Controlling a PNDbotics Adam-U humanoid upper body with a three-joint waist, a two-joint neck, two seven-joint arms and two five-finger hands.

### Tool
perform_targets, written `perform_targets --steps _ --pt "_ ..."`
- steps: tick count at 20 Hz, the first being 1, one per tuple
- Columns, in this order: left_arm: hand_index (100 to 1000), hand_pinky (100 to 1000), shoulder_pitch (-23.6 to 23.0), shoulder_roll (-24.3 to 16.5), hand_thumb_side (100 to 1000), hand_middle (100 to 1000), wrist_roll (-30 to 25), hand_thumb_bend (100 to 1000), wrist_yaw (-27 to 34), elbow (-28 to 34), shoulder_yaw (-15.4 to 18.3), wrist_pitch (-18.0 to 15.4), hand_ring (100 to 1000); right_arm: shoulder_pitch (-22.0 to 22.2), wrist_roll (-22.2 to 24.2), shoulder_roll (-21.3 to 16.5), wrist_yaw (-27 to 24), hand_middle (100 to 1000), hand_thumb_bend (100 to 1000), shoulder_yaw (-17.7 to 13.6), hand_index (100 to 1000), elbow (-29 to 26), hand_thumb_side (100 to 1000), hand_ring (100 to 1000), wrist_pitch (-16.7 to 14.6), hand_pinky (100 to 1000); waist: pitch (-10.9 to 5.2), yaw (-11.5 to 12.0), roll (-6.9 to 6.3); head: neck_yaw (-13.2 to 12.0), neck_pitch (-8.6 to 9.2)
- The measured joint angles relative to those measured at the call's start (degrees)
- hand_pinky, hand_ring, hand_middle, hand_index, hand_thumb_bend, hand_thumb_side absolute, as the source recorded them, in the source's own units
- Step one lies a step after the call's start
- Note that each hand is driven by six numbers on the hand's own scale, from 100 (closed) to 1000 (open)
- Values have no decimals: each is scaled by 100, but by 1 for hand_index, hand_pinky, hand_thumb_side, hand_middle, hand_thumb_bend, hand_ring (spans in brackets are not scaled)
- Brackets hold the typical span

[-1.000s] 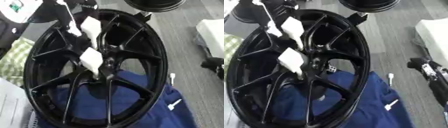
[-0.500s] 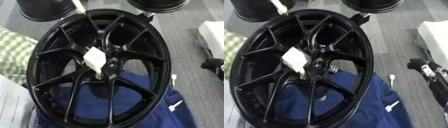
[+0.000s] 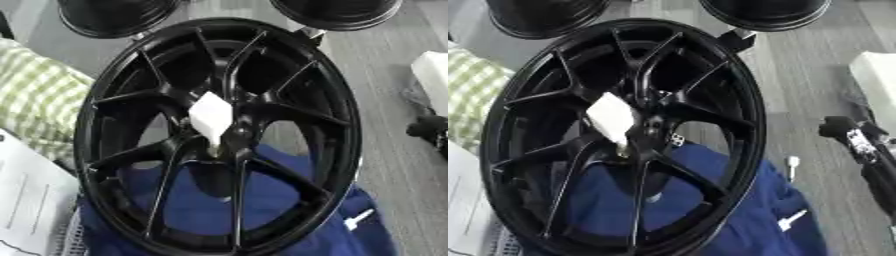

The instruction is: Pull the pin out of the wheel hub.

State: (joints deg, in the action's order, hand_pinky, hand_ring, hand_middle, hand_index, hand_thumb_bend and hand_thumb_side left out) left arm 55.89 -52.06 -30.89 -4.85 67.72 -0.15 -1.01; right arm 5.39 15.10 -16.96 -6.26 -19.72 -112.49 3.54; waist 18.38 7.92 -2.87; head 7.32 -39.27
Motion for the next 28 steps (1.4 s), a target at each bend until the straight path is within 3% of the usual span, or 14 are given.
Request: perform_targets --steps 2,3,5,7,9,15,19,22,28 --pt "572 720 -424 -108 100 486 152 296 -33 4 147 -11 575 -1 -4 0 -1 701 100 -5 776 -2 727 812 -1 1000 0 1 19 19 0" --pt "737 767 -611 -143 114 619 196 339 -47 8 205 -33 669 -2 -5 0 -2 701 100 -5 776 -5 726 812 -2 1000 0 1 28 30 0" --pt "861 825 -935 -183 366 765 244 470 -93 29 299 -85 787 -10 -7 1 -10 701 100 -6 776 -12 725 812 -2 1000 0 2 45 39 0" --pt "883 835 -1167 -207 514 781 277 536 -205 38 393 -146 796 -19 -10 2 -20 701 100 -7 776 -14 727 812 -3 1000 0 1 58 56 0" --pt "893 836 -1298 -230 563 790 314 553 -296 42 470 -223 799 -23 -16 3 -30 701 100 -8 776 -17 725 812 -5 1000 0 1 59 72 0" --pt "857 824 -1522 -234 560 755 309 497 -261 232 602 -447 774 -27 -28 4 -49 701 100 -18 776 -29 725 812 3 1000 0 2 58 83 0" --pt "809 799 -1561 -231 496 660 533 367 15 374 706 -444 707 -27 -38 5 -53 701 100 -36 776 -29 725 812 12 1000 0 4 58 88 -1" --pt "772 780 -1564 -185 503 598 980 283 436 516 780 -346 654 -27 -40 5 -66 701 100 -37 776 -29 723 812 13 1000 0 8 60 90 -1" --pt "757 773 -1795 252 538 579 2158 186 1715 1301 813 -160 629 -71 -42 5 -121 701 100 -37 776 -30 710 812 12 1000 0 -1 90 84 3"
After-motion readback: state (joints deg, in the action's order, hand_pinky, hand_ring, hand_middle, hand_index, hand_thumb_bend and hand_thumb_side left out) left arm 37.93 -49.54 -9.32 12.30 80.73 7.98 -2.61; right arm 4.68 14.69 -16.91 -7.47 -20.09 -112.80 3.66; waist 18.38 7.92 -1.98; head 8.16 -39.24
